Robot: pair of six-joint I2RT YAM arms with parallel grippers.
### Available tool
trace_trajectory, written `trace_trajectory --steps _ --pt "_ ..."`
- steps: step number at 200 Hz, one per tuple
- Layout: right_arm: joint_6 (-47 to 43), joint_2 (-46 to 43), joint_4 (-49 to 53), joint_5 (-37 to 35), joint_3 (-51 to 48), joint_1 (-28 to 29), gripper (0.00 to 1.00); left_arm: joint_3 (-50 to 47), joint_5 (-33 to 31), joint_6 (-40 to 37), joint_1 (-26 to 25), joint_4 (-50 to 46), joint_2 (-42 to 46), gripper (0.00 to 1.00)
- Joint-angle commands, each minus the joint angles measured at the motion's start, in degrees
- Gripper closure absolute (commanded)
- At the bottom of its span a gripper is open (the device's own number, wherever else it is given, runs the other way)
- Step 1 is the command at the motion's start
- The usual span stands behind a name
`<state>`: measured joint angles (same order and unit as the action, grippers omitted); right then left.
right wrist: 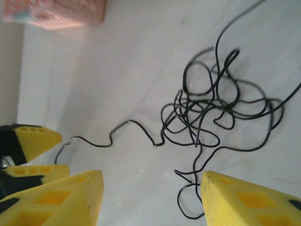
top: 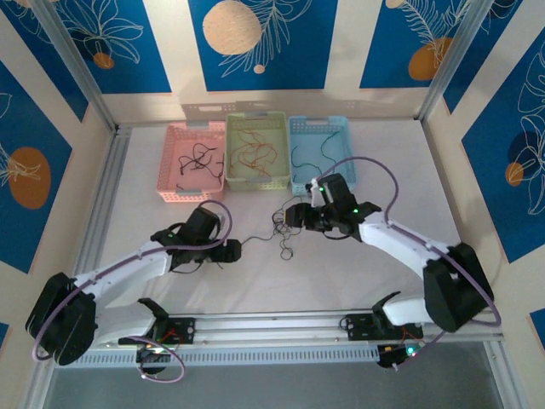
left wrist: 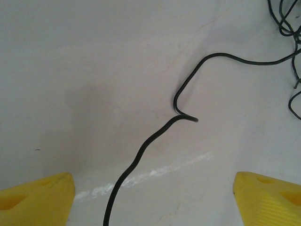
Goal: Untangle the cables
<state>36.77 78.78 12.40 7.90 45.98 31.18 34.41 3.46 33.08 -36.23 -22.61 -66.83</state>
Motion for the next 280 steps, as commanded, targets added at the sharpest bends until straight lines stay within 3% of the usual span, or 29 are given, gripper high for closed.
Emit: trace_trajectory --steps 1,41,67,83,108,130,172,181,222,248,280 --pt "2.0 5.2 0.3 1.9 2.9 1.9 0.44 -0.9 3.3 1.4 0.1 5.0 -1.6 0.19" --pt "2.5 9.4 -0.3 1.8 3.8 2.6 0.45 -1.9 6.8 1.8 -0.4 7.6 -3.0 0.34" --pt "1.8 9.5 0.2 1.8 3.7 2.3 0.45 -2.1 7.6 1.7 -0.4 8.1 -3.7 0.51" --pt "1.6 9.0 0.3 1.8 3.3 2.1 0.45 -1.9 8.2 1.7 -0.4 8.4 -4.4 0.56" --pt "1.4 7.7 0.5 2.0 2.8 1.9 0.45 -1.4 8.6 1.5 -0.4 8.6 -5.3 0.59" --pt "1.2 6.2 0.9 1.9 2.3 1.7 0.45 -1.4 9.2 0.9 -0.5 8.2 -6.0 0.47" --pt "1.0 4.3 1.7 1.8 2.1 1.2 0.45 -2.7 9.9 0.8 -0.8 9.7 -8.5 0.54" --pt "1.0 4.0 2.0 1.9 2.1 1.2 0.45 -2.8 9.9 0.9 -0.9 10.1 -8.5 0.59" --pt "0.3 2.4 2.4 2.3 1.8 1.0 0.46 -0.7 8.3 -0.4 -1.0 6.6 -4.4 1.00" --pt "0.2 1.3 2.9 2.4 1.5 1.1 0.48 1.1 10.4 -1.8 -1.0 1.5 1.4 1.00" --pt "0.2 -0.1 2.9 2.7 1.9 0.9 0.48 4.5 20.1 -1.7 -1.0 -2.3 8.8 1.00"
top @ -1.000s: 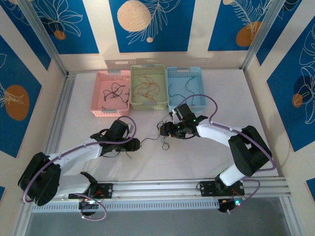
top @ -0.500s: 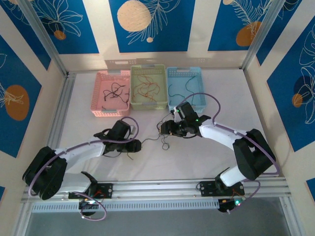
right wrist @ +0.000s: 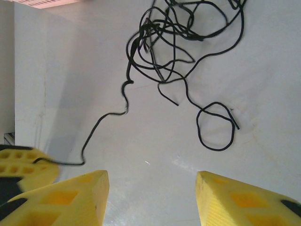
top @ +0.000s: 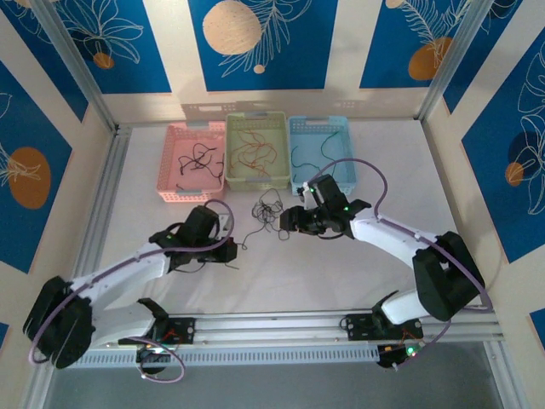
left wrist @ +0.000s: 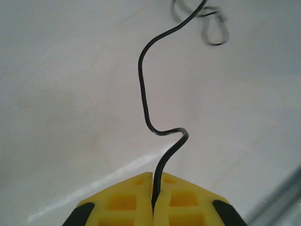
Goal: Untangle the cables
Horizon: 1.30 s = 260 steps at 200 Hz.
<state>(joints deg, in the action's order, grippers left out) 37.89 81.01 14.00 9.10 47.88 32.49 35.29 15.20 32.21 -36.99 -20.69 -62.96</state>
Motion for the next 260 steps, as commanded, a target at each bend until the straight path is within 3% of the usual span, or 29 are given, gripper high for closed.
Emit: trace_trajectory --steps 1,40,89,115,151,188,241,260 --pt "-1.0 -2.4 1.3 1.6 0.0 -0.4 0.48 3.7 8.8 -0.7 -0.2 -4.2 5.2 1.00" --pt "-2.7 -5.1 -1.8 2.9 -0.3 -0.2 0.45 8.0 11.4 0.5 -0.2 -8.8 11.8 1.00" --pt "-9.0 -9.2 2.5 -3.3 0.4 -0.8 0.39 14.8 4.8 -6.3 -0.2 -23.6 11.5 1.00" --pt "-11.8 -11.1 1.8 -4.4 -1.2 -0.5 0.38 15.6 5.0 -6.6 -0.2 -24.6 12.6 1.00" --pt "-21.1 -15.1 -10.3 -8.6 -8.6 5.2 0.18 15.8 8.1 -7.8 -0.2 -25.3 13.0 1.00" --pt "-28.0 -14.8 -15.3 -5.8 -11.4 7.3 0.18 16.5 8.0 -9.4 -0.2 -28.7 13.0 1.00" --pt "-35.7 -9.6 -19.2 -13.0 -10.2 10.0 0.16 16.5 10.4 -9.6 -0.2 -28.2 14.1 1.00" --pt "-37.7 -7.4 -17.8 -13.7 -8.3 9.8 0.20 17.5 10.4 -10.1 -0.3 -29.7 14.5 1.00"
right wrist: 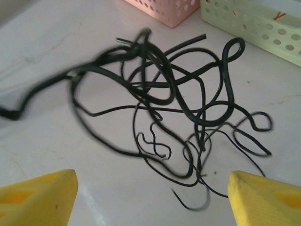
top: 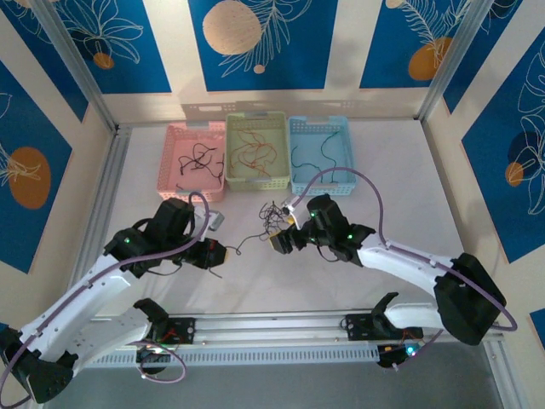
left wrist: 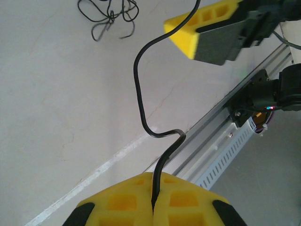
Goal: Untangle the cables
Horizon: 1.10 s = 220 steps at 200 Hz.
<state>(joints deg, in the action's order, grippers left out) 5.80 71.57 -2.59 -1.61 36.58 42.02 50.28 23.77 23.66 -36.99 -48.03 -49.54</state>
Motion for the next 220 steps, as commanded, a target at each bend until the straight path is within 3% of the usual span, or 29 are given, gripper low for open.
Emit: trace_trajectory --steps 1,59,93,158,179,220 --pt "-5.7 2.1 -1.3 -3.0 3.0 0.3 0.20 2.5 1.8 -1.6 -0.2 -2.4 1.1 1.00" --pt "-5.1 4.0 -7.1 0.7 3.2 -2.4 0.43 3.2 3.8 -2.1 -0.2 -3.9 2.8 1.00" --pt "-1.0 3.6 -6.8 3.4 3.2 -6.6 0.75 4.5 4.0 -3.1 -0.2 -5.9 3.7 1.00" --pt "6.7 2.4 -5.7 6.4 1.2 -14.9 0.89 6.2 7.5 -5.4 -0.2 -8.8 8.6 1.00" --pt "8.2 1.6 -5.8 7.4 0.8 -16.3 0.98 6.4 6.7 -5.6 -0.2 -9.5 9.3 1.00" --pt "10.6 -1.4 -4.9 9.5 -0.2 -16.7 1.00 6.5 5.0 -4.3 -0.2 -7.7 9.4 1.00"
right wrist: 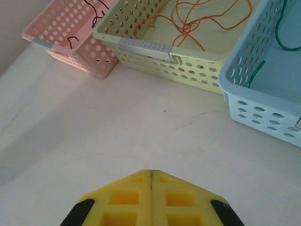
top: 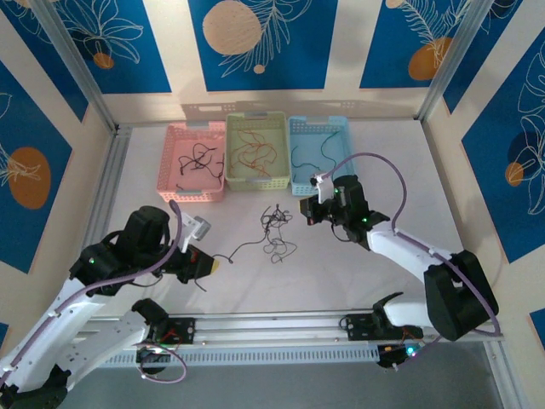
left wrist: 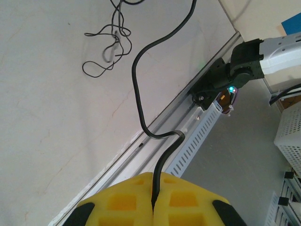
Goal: Untangle the cables
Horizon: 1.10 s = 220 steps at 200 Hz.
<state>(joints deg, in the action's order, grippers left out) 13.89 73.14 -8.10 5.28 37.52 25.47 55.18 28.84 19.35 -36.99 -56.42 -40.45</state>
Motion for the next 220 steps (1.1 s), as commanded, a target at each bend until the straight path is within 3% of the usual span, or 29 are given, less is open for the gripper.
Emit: trace_trajectory --steps 1,15,39,56,101,121,156,186,220 --pt "2.5 -3.1 0.7 2.6 -1.2 -0.2 1.00 1.6 -0.1 0.0 -0.2 0.8 0.4 1.00" --pt "2.9 -4.8 1.1 3.0 -1.9 -0.1 1.00 1.8 -0.5 0.7 -0.2 2.3 0.8 1.00" --pt "5.8 -8.5 0.9 6.0 -3.2 0.2 0.59 2.1 -2.5 2.5 -0.2 5.1 1.2 1.00" --pt "8.5 -11.9 0.0 7.6 -4.7 1.3 0.49 2.0 -2.9 4.7 -0.2 8.0 1.1 1.00" --pt "7.3 -19.9 -6.0 10.4 -9.6 8.9 0.45 2.2 -3.5 9.6 -0.2 14.1 0.7 1.00" --pt "5.2 -18.6 -6.5 11.5 -8.8 11.7 0.45 2.6 -2.3 10.2 -0.2 15.7 0.2 1.00" --pt "2.4 -16.5 -11.3 5.6 -7.8 14.6 0.34 3.1 -0.2 11.3 -0.2 17.3 -0.1 1.00" --pt "0.4 -12.1 -12.8 6.7 -3.8 14.7 0.33 3.0 1.3 11.7 -0.2 17.6 -0.5 1.00" --pt "-0.3 -8.2 -16.4 3.0 -1.6 14.8 0.33 2.7 2.3 11.5 -0.2 17.2 -0.4 1.00"
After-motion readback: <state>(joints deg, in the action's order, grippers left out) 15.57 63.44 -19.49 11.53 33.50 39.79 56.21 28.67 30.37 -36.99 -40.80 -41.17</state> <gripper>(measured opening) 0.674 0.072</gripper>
